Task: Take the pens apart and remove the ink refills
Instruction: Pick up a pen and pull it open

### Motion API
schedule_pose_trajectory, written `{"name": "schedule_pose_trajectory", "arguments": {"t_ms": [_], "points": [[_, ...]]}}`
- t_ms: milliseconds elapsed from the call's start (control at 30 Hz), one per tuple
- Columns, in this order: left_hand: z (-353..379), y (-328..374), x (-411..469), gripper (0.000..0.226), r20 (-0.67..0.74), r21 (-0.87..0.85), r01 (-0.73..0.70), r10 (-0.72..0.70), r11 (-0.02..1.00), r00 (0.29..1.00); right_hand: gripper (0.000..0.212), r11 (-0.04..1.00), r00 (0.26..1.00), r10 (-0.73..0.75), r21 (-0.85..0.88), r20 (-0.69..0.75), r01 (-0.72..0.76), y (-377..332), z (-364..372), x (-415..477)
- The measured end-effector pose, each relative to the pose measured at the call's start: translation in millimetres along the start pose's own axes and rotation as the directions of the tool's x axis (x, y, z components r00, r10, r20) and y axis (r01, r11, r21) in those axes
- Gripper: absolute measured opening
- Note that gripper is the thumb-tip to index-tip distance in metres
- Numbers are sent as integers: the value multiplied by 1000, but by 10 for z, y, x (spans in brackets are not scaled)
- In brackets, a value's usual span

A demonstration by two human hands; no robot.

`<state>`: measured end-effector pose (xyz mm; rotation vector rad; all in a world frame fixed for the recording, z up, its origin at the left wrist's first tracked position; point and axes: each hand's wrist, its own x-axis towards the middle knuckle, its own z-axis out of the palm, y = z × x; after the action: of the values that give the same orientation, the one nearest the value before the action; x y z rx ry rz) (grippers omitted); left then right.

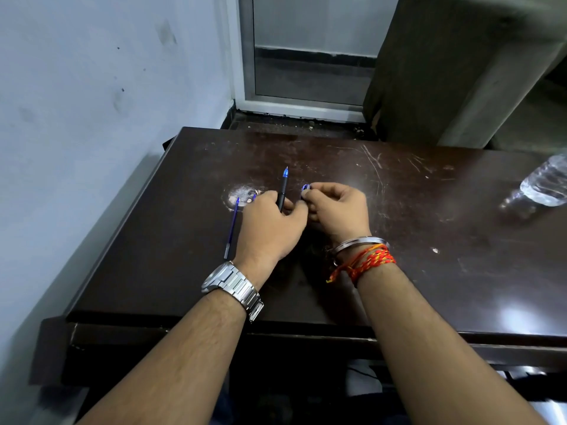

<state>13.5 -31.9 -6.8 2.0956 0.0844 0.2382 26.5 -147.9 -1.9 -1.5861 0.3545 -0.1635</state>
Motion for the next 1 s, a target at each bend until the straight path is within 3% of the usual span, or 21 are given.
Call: {"name": "schedule_pose_trajectory", "arguments": {"t_ms": [133,233,367,800,900,1000], "points": [[33,21,-53,35,48,-104,-36,42,994,998,8,978,993,-53,197,-104,72,-79,-25,14],[52,22,-102,39,135,-86,-71,83,994,987,11,933,985,-50,345,-165,105,-149,-72,33],[78,34,-133,42,187,-42,-108,114,993,976,10,852,990,-38,513,-136,103,-208,-127,27],[53,35,-116,35,177,-90,-109,123,990,976,19,897,995,-81,440,53,49,-197,-82,-53],[29,58,-110,41,146,-142,-46,67,989,987,21,911,988,-89,410,126,30,-196,-71,-87],[20,96,-109,37,192,-281,114,-61,953,980,20,925,977,-88,380,193,8,-202,-44,-124]]}}
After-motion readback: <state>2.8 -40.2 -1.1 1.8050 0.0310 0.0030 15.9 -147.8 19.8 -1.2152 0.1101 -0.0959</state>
